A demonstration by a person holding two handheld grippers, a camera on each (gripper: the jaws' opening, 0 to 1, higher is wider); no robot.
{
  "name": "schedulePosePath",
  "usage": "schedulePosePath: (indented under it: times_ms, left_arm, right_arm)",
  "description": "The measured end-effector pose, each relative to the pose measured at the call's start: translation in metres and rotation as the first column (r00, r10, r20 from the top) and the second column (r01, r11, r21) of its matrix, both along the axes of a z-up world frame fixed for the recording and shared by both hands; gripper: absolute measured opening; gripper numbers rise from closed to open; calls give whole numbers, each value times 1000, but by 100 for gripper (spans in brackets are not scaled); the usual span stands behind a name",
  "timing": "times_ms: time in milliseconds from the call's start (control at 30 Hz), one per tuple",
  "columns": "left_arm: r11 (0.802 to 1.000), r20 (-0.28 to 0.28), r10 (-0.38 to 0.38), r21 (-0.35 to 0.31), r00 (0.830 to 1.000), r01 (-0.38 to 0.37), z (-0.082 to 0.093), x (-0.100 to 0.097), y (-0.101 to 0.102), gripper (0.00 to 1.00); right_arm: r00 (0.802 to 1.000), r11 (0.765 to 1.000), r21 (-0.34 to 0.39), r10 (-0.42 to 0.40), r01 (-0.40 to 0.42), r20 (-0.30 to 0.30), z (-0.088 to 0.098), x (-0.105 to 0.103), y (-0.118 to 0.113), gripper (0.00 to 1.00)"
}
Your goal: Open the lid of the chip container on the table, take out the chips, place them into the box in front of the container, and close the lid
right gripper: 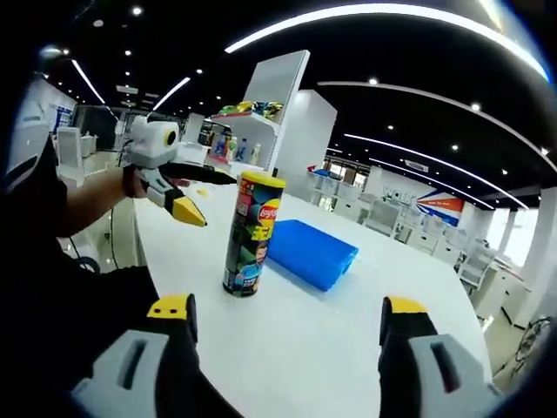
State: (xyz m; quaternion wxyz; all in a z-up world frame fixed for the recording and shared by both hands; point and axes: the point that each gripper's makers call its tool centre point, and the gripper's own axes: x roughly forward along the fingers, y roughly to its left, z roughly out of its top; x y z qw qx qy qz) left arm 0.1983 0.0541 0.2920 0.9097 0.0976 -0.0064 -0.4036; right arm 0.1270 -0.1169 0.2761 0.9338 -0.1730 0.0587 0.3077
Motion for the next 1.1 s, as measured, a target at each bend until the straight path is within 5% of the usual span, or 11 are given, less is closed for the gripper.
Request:
schedulePosePath:
  times_ms: [333, 533, 633, 767, 1100]
  left_arm:
    - [976, -20, -197, -96, 980, 194, -24, 14, -30, 82]
    - [969, -9, -246, -22, 969, 246, -62, 26, -34, 79]
    - [935, -33, -337, -126, 941, 330, -63, 17, -39, 74]
    - [949, 7, -307, -64, 952, 307, -71, 32, -37, 68]
    - [924, -40, -358, -155, 933, 349, -78, 35, -38, 49]
  right_arm:
    - [1000, 1000, -3, -12, 12, 1, 1, 0, -5, 81]
    - [1000, 1000, -6, -8, 8, -4, -1, 1, -2, 81]
    - [1000, 1000, -12, -6, 6, -10, -3, 1, -1, 81]
    - [1000, 1000, -22, -3, 3, -13, -4, 1, 0, 81]
    - [1000, 999, -33, -4, 4, -12, -3, 2, 1, 81]
